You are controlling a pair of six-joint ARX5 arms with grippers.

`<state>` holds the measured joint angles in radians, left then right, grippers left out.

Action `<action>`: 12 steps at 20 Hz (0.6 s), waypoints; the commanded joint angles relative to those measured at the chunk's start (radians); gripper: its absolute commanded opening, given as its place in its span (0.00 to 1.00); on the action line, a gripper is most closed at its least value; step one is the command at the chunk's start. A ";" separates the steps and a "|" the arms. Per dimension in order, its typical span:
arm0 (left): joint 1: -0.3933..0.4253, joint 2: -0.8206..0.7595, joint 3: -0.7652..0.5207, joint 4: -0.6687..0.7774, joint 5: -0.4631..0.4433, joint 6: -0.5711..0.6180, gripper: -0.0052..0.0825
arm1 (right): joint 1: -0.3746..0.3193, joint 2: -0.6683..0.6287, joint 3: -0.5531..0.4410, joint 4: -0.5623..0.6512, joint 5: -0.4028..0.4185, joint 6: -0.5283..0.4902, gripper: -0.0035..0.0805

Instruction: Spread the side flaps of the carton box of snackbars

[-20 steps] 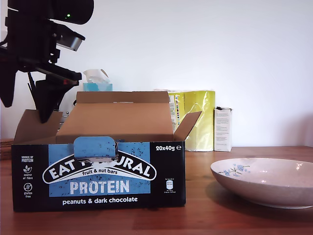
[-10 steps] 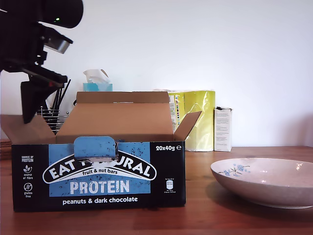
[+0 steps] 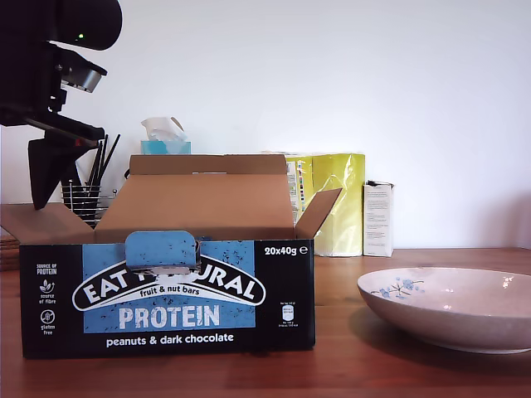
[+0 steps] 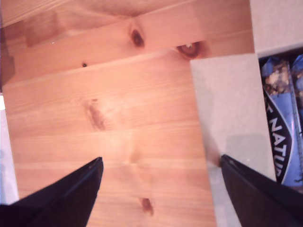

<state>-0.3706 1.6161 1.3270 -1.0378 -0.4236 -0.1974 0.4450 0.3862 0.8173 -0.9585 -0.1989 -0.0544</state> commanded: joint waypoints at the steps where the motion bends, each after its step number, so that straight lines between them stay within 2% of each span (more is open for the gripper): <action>1: 0.004 0.003 -0.012 0.013 -0.001 0.017 0.89 | 0.000 0.003 0.015 0.015 -0.002 -0.006 0.03; 7: 0.038 0.040 -0.013 0.030 0.010 0.026 0.89 | 0.000 0.003 0.015 0.015 -0.002 -0.006 0.03; 12: 0.066 0.055 -0.013 0.052 0.070 0.043 0.89 | 0.000 0.003 0.015 0.017 -0.001 -0.006 0.03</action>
<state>-0.3084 1.6402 1.3270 -0.9901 -0.3599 -0.1593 0.4450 0.3862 0.8173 -0.9508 -0.1989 -0.0544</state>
